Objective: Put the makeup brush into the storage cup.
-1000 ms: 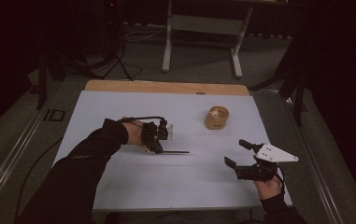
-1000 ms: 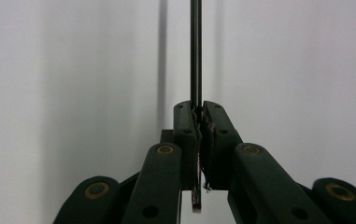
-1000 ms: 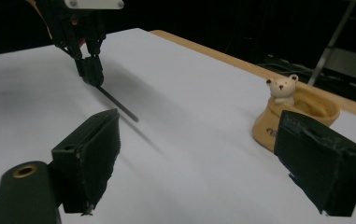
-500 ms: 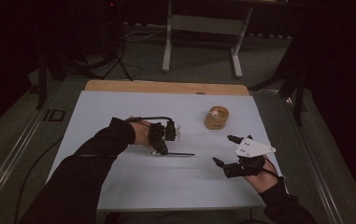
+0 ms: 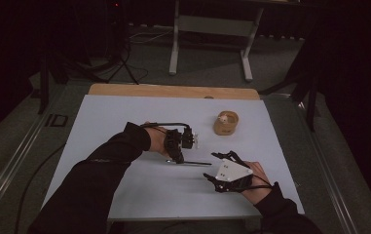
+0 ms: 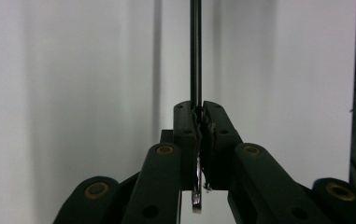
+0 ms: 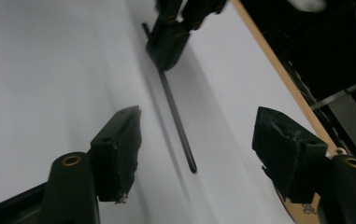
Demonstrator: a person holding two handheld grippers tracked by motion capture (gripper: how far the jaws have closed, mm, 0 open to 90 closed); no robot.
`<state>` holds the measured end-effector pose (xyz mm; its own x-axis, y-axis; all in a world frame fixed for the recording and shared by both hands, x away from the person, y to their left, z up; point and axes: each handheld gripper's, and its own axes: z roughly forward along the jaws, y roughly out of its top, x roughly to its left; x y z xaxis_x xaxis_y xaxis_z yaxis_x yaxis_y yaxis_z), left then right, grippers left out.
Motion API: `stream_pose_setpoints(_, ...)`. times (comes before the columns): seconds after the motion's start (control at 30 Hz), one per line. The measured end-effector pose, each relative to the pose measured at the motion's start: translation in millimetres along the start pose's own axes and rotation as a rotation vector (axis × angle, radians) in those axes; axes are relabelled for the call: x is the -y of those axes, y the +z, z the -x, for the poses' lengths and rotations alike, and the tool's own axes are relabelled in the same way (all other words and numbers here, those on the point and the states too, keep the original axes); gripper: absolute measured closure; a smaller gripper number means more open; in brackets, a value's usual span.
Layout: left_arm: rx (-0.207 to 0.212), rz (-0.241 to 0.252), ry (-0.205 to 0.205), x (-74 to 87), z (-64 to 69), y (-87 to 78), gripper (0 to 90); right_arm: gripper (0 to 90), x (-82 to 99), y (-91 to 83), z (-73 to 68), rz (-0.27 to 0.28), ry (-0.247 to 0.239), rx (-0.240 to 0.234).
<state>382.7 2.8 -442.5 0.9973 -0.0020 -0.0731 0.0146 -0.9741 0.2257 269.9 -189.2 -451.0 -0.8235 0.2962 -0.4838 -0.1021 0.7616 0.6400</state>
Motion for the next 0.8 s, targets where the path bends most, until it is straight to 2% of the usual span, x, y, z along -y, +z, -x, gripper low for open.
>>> stream_pose_setpoints(0.03, -0.001, -0.004, -0.002, -1.1, 0.2, 0.4, 85.2, 40.1, -2.0, 2.8, -1.9, -0.014, -0.026, -0.004)
stream_pose_setpoints(0.2, 0.003, -0.009, 0.009, -7.8, 2.0, 2.8, 85.2, 53.0, -8.7, 12.2, -7.0, -0.056, -0.067, -0.044)
stream_pose_setpoints(0.23, 0.000, -0.006, 0.024, -9.0, 3.4, 3.9, 85.2, 54.3, -9.4, 13.8, -7.7, -0.061, -0.076, -0.046)
stream_pose_setpoints(0.43, 0.010, -0.006, 0.028, -16.8, 5.1, 4.9, 85.2, 62.2, -13.9, 26.8, -10.4, -0.122, -0.107, -0.069)
stream_pose_setpoints(0.47, 0.021, -0.007, 0.026, -17.8, 5.4, 5.1, 85.2, 62.5, -14.4, 28.1, -10.6, -0.129, -0.107, -0.075)
stream_pose_setpoints(0.53, 0.013, -0.017, 0.035, -19.6, 6.6, 6.3, 85.2, 62.8, -15.7, 32.1, -10.9, -0.147, -0.105, -0.075)
stream_pose_setpoints(0.57, 0.017, -0.018, 0.051, -20.5, 7.7, 7.0, 85.2, 62.8, -16.3, 34.2, -10.7, -0.157, -0.106, -0.077)
stream_pose_setpoints(0.8, 0.029, -0.002, 0.037, -24.5, 7.6, 5.9, 85.2, 69.0, -18.9, 45.1, -6.3, -0.218, -0.094, -0.104)
